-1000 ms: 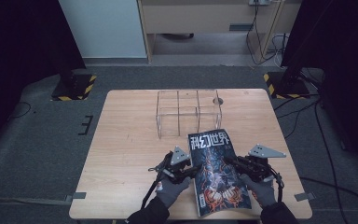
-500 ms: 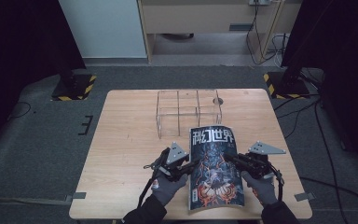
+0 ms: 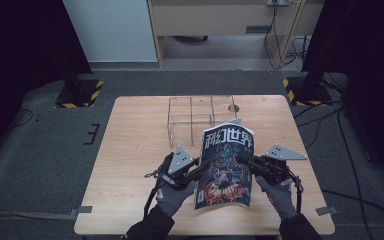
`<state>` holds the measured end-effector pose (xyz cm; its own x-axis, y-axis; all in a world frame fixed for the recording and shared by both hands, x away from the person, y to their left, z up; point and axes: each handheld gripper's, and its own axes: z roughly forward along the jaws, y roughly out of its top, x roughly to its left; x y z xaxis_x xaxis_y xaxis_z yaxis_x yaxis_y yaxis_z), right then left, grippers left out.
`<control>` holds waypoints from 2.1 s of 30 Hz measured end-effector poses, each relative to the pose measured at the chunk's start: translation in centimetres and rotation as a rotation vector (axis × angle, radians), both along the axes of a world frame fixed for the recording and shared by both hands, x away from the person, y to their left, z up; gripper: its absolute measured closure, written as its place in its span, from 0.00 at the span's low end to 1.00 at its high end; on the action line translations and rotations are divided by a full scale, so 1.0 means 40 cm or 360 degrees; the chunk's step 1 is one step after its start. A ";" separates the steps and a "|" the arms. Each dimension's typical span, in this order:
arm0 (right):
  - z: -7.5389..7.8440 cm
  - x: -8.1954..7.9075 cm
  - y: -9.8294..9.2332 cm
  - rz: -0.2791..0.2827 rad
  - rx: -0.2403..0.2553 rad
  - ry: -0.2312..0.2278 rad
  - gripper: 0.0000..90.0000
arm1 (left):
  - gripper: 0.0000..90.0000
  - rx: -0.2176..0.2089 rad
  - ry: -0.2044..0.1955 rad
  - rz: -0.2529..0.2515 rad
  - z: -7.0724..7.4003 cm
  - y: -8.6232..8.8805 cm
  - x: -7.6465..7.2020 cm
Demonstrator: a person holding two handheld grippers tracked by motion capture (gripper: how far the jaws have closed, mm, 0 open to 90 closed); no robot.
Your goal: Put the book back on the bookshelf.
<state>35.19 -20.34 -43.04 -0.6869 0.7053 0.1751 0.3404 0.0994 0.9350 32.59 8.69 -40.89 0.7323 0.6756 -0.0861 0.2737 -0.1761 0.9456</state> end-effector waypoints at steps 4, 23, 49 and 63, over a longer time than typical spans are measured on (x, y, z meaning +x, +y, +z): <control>0.014 0.002 0.004 -0.0013 0.0015 -0.0078 0.93 | 0.88 -0.0001 -0.0052 -0.0012 0.003 0.005 -0.004; -0.018 -0.006 -0.004 0.0074 0.0021 -0.0070 0.95 | 0.81 -0.0005 -0.0007 -0.0080 -0.040 -0.008 0.007; -0.013 -0.022 0.012 0.0210 0.0068 -0.0074 0.95 | 0.78 -0.0020 -0.0001 -0.0078 -0.067 -0.018 0.026; -0.012 -0.021 0.007 0.0250 0.0076 -0.0056 0.95 | 0.72 -0.0037 0.0030 -0.0127 -0.064 -0.015 0.050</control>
<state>34.37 -20.07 -43.50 -0.7943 0.5804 0.1798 0.2910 0.1036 0.9511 34.59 8.11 -43.43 0.7819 0.6126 -0.1154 0.2773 -0.1760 0.9445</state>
